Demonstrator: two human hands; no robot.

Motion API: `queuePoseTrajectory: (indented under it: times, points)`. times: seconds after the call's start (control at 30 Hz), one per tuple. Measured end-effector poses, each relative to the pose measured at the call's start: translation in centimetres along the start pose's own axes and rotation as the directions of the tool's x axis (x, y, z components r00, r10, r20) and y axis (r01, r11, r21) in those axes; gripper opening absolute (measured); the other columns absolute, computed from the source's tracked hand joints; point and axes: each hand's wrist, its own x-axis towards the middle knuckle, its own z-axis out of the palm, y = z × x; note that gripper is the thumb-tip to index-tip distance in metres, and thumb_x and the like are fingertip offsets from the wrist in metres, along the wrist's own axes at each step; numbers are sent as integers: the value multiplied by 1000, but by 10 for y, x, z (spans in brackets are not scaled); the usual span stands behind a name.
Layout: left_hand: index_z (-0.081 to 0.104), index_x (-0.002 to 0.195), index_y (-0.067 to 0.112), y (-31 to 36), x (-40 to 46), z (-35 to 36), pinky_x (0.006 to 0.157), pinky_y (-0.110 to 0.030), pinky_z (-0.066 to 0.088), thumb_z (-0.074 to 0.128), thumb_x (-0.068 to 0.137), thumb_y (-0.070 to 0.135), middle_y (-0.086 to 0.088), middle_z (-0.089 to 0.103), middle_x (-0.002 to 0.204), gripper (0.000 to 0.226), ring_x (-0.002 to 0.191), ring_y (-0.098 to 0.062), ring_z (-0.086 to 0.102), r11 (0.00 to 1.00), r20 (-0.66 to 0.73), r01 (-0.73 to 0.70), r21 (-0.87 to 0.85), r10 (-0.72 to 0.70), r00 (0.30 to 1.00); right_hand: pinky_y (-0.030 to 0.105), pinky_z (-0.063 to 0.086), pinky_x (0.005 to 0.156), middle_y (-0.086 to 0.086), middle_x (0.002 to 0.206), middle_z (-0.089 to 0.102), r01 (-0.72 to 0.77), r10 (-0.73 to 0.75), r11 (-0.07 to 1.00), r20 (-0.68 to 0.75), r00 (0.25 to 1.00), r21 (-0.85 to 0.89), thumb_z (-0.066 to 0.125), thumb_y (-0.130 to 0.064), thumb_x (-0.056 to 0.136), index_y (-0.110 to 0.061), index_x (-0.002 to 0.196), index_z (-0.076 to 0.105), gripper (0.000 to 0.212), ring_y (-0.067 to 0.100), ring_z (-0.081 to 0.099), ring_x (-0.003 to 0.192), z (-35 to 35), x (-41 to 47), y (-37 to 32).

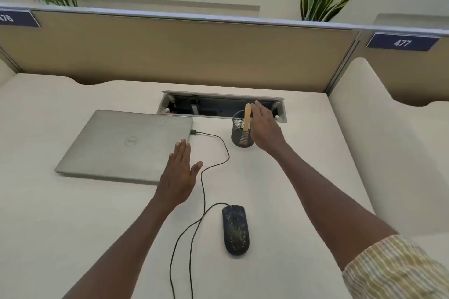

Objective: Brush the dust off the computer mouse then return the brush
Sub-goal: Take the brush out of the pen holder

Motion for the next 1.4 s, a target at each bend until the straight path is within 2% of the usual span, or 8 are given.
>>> queuePoseTrajectory:
  times: [0.23,0.53,0.7,0.8,0.97,1.07,1.17,1.4]
  points:
    - [6,160,4,-8,13,4,123,-28,-4,34,107,42,-6,-2,170,70,156,-16,-6,999,2,32,19,-32,999,35,14,124,20,164,23,133,-130,989,53,990,-63,51,11,90,4,156,20,73,33,19,153,5,31,7]
    - [8,160,5,-10,17,5,125,-31,-2,34,107,42,-6,1,170,70,157,-17,-4,999,-7,32,-11,-32,999,36,39,108,18,137,58,90,-81,988,-76,994,126,47,14,92,1,140,52,50,32,46,132,5,29,14]
    - [12,160,6,-1,6,2,128,-37,6,37,107,41,-4,6,170,69,157,-14,-1,997,-37,8,-77,-11,999,36,41,99,15,127,64,30,-27,975,-17,999,220,51,2,94,-6,137,55,44,31,52,120,-3,23,7]
    - [15,160,8,9,-7,-1,125,-29,8,41,105,43,-2,9,170,71,157,-12,2,991,-53,-31,-132,24,998,41,46,89,16,110,70,20,-8,971,-49,999,240,53,-9,99,-5,124,63,28,33,58,104,-4,16,1]
    - [40,151,11,29,-42,-7,118,-26,25,49,93,59,1,41,157,76,147,-13,32,963,-55,-103,-249,92,994,46,48,79,17,86,72,61,-10,955,-172,985,292,58,-11,97,2,95,70,18,37,61,84,-20,3,-8]
    - [54,136,14,38,-69,-5,105,-31,47,60,84,62,7,57,135,71,123,-11,54,926,-9,-104,-363,109,994,45,49,75,18,83,72,91,-12,952,-263,965,292,60,-9,95,4,90,70,17,36,63,79,-39,-5,-13]
    - [56,133,13,42,-91,1,98,-27,53,82,74,51,7,58,127,75,115,-5,59,902,92,-78,-424,128,987,47,51,78,17,85,73,86,12,954,-321,947,288,62,-6,90,2,89,70,11,37,64,81,-61,-17,-17]
    - [32,154,13,49,-105,14,117,-35,38,99,54,40,3,36,156,123,140,-14,40,961,328,-15,-276,109,938,46,56,78,12,85,74,133,30,931,-435,900,340,66,-2,87,1,90,69,6,32,67,81,-95,-64,-36]
